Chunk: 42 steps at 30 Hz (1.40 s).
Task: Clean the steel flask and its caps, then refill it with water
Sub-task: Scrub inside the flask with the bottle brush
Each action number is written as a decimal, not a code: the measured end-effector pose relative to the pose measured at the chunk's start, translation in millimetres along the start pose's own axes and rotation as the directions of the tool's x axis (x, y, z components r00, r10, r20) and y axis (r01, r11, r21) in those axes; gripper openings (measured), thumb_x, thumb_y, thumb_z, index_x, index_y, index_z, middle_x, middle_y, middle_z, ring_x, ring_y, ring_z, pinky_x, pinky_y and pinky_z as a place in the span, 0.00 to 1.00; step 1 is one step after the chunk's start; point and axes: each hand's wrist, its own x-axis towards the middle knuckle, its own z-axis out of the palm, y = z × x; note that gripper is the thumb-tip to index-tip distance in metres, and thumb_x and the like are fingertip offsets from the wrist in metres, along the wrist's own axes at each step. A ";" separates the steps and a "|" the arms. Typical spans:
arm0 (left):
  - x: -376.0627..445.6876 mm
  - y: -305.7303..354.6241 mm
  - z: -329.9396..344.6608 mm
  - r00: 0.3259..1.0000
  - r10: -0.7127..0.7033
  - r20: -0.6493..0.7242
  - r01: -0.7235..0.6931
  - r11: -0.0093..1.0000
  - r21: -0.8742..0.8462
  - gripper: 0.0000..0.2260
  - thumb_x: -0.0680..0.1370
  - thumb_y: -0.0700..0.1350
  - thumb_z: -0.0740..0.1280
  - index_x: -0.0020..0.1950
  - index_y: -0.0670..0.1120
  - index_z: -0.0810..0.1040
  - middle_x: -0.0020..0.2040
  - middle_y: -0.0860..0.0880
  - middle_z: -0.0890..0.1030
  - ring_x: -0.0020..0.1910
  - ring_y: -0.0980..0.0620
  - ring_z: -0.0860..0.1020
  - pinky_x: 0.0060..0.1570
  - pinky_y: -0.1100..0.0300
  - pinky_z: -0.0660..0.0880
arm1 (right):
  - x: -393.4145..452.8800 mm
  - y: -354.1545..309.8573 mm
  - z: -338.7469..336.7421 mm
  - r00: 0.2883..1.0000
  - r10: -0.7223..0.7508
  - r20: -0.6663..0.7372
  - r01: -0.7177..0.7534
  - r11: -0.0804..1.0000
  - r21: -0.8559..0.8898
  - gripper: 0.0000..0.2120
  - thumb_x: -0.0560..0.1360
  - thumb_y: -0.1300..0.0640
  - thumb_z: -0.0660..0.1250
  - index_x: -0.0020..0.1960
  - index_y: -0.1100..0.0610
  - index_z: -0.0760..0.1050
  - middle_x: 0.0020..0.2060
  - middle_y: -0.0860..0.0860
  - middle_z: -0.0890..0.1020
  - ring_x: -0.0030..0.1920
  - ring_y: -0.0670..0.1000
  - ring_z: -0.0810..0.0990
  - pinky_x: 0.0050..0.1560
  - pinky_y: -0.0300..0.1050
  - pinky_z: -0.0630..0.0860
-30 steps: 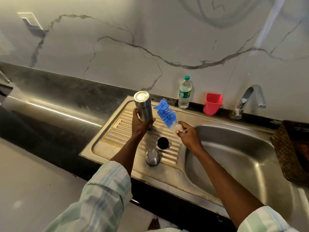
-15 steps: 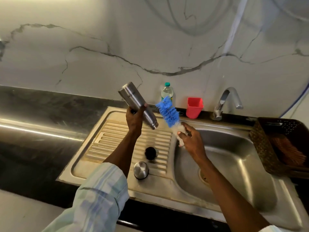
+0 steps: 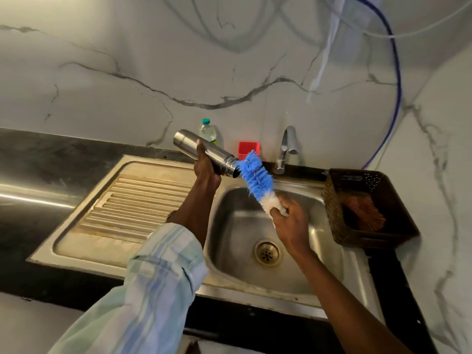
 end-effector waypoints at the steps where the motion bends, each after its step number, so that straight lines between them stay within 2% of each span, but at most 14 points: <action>1: -6.3 -8.1 4.1 1.000 0.014 -0.021 -0.014 1.000 -0.001 0.27 0.75 0.56 0.73 0.65 0.39 0.72 0.59 0.38 0.82 0.53 0.40 0.83 0.58 0.40 0.78 | -2.8 4.3 -9.0 1.000 0.011 -0.006 -0.011 1.000 -0.004 0.19 0.73 0.58 0.68 0.64 0.56 0.78 0.54 0.52 0.82 0.53 0.50 0.80 0.57 0.49 0.77; 5: -22.7 -34.6 13.7 0.996 0.044 -0.076 -0.046 0.999 -0.017 0.29 0.75 0.56 0.73 0.67 0.39 0.71 0.59 0.39 0.82 0.52 0.41 0.83 0.52 0.42 0.81 | -11.9 18.2 -37.4 0.999 -0.048 0.015 0.049 0.990 -0.132 0.20 0.73 0.59 0.69 0.65 0.56 0.78 0.53 0.52 0.81 0.52 0.51 0.79 0.52 0.44 0.74; 8: -31.8 -51.9 19.6 0.996 0.028 -0.083 -0.030 0.999 -0.018 0.27 0.74 0.55 0.74 0.63 0.39 0.72 0.58 0.37 0.82 0.53 0.39 0.83 0.56 0.40 0.79 | -15.8 25.7 -51.5 0.997 -0.046 0.055 0.054 0.988 -0.147 0.20 0.73 0.58 0.68 0.65 0.54 0.78 0.53 0.51 0.80 0.51 0.50 0.79 0.49 0.42 0.73; 13: -45.3 -62.3 18.9 0.997 -0.054 -0.058 0.056 0.998 0.042 0.35 0.61 0.54 0.83 0.61 0.39 0.74 0.50 0.37 0.83 0.50 0.37 0.84 0.54 0.35 0.78 | -15.7 36.8 -68.0 0.983 -0.075 0.170 0.120 0.955 -0.271 0.19 0.74 0.56 0.65 0.65 0.52 0.78 0.51 0.49 0.80 0.49 0.50 0.79 0.44 0.41 0.72; 17: -55.8 -62.7 21.1 0.999 0.002 -0.038 0.003 0.991 0.136 0.27 0.69 0.52 0.79 0.59 0.40 0.74 0.47 0.39 0.84 0.44 0.40 0.84 0.51 0.39 0.80 | -17.6 37.9 -70.0 0.983 -0.042 0.180 0.104 0.929 -0.355 0.18 0.76 0.56 0.65 0.66 0.51 0.76 0.53 0.51 0.80 0.52 0.53 0.79 0.50 0.50 0.77; 20: -64.9 -70.0 20.0 0.999 0.011 -0.030 -0.003 0.962 0.273 0.28 0.71 0.54 0.77 0.62 0.40 0.73 0.48 0.40 0.83 0.45 0.42 0.84 0.50 0.40 0.81 | -16.0 29.3 -62.4 0.984 -0.014 0.178 0.084 0.917 -0.389 0.13 0.76 0.55 0.64 0.59 0.53 0.79 0.48 0.53 0.80 0.49 0.55 0.79 0.44 0.46 0.73; 24: -73.4 -83.7 15.8 1.000 -0.025 0.015 0.018 0.935 0.353 0.30 0.71 0.53 0.77 0.67 0.40 0.71 0.52 0.40 0.83 0.47 0.41 0.84 0.49 0.42 0.82 | -7.8 10.2 -42.8 0.989 0.058 0.135 -0.012 0.949 -0.316 0.09 0.75 0.54 0.66 0.53 0.56 0.79 0.46 0.54 0.83 0.47 0.56 0.80 0.44 0.48 0.76; 26: -74.5 -86.2 13.4 0.998 -0.067 0.023 0.054 0.935 0.352 0.31 0.71 0.54 0.76 0.67 0.41 0.70 0.54 0.38 0.82 0.50 0.39 0.84 0.50 0.39 0.81 | -3.1 4.1 -37.5 0.983 0.147 0.113 -0.122 0.972 -0.202 0.12 0.75 0.54 0.69 0.56 0.56 0.74 0.50 0.52 0.81 0.48 0.55 0.80 0.46 0.49 0.76; 29: -69.6 -85.1 5.3 0.994 -0.111 0.011 0.101 0.933 0.345 0.31 0.72 0.54 0.76 0.67 0.41 0.69 0.55 0.38 0.82 0.51 0.39 0.83 0.51 0.38 0.80 | 3.0 -1.3 -30.3 0.961 0.242 0.135 -0.235 0.970 -0.066 0.17 0.73 0.55 0.72 0.54 0.54 0.66 0.48 0.50 0.76 0.48 0.53 0.78 0.47 0.48 0.74; 32: -70.3 -84.0 -4.8 0.988 -0.153 0.013 0.139 0.930 0.339 0.30 0.72 0.54 0.75 0.66 0.41 0.69 0.53 0.38 0.81 0.51 0.39 0.83 0.52 0.38 0.80 | 9.5 -4.3 -18.5 0.950 0.272 0.154 -0.272 0.962 -0.022 0.19 0.72 0.55 0.74 0.54 0.55 0.65 0.48 0.51 0.76 0.48 0.53 0.78 0.49 0.50 0.75; 35: -70.1 -84.4 -12.2 0.987 -0.161 -0.015 0.156 0.919 0.361 0.31 0.72 0.56 0.75 0.66 0.41 0.69 0.53 0.39 0.81 0.49 0.41 0.82 0.47 0.44 0.82 | 12.6 -5.8 -5.1 0.936 0.285 0.207 -0.292 0.957 0.002 0.19 0.73 0.53 0.73 0.55 0.56 0.66 0.49 0.52 0.76 0.45 0.51 0.77 0.40 0.45 0.73; 37: -65.6 -76.2 -14.2 0.991 -0.114 -0.069 0.132 0.918 0.373 0.29 0.73 0.55 0.75 0.65 0.40 0.71 0.51 0.40 0.81 0.46 0.42 0.83 0.42 0.49 0.82 | 7.2 -4.0 0.3 0.922 0.279 0.270 -0.270 0.960 -0.071 0.19 0.75 0.46 0.70 0.56 0.56 0.68 0.49 0.51 0.77 0.43 0.50 0.77 0.36 0.44 0.71; 39: -55.5 -61.2 -16.2 0.993 -0.060 -0.099 0.092 0.928 0.361 0.26 0.73 0.54 0.75 0.63 0.40 0.72 0.51 0.40 0.82 0.45 0.43 0.83 0.41 0.51 0.82 | -4.1 3.0 1.9 0.926 0.247 0.286 -0.158 0.940 -0.303 0.19 0.77 0.41 0.63 0.58 0.55 0.70 0.52 0.53 0.79 0.49 0.55 0.78 0.42 0.47 0.72; 42: -39.2 -41.4 -20.0 0.995 -0.028 -0.091 0.055 0.949 0.311 0.29 0.72 0.54 0.76 0.64 0.40 0.71 0.54 0.38 0.81 0.47 0.41 0.83 0.48 0.44 0.82 | -25.6 14.5 5.7 0.951 0.133 0.278 0.044 0.835 -0.549 0.17 0.83 0.47 0.53 0.64 0.54 0.71 0.58 0.56 0.80 0.57 0.61 0.77 0.53 0.51 0.71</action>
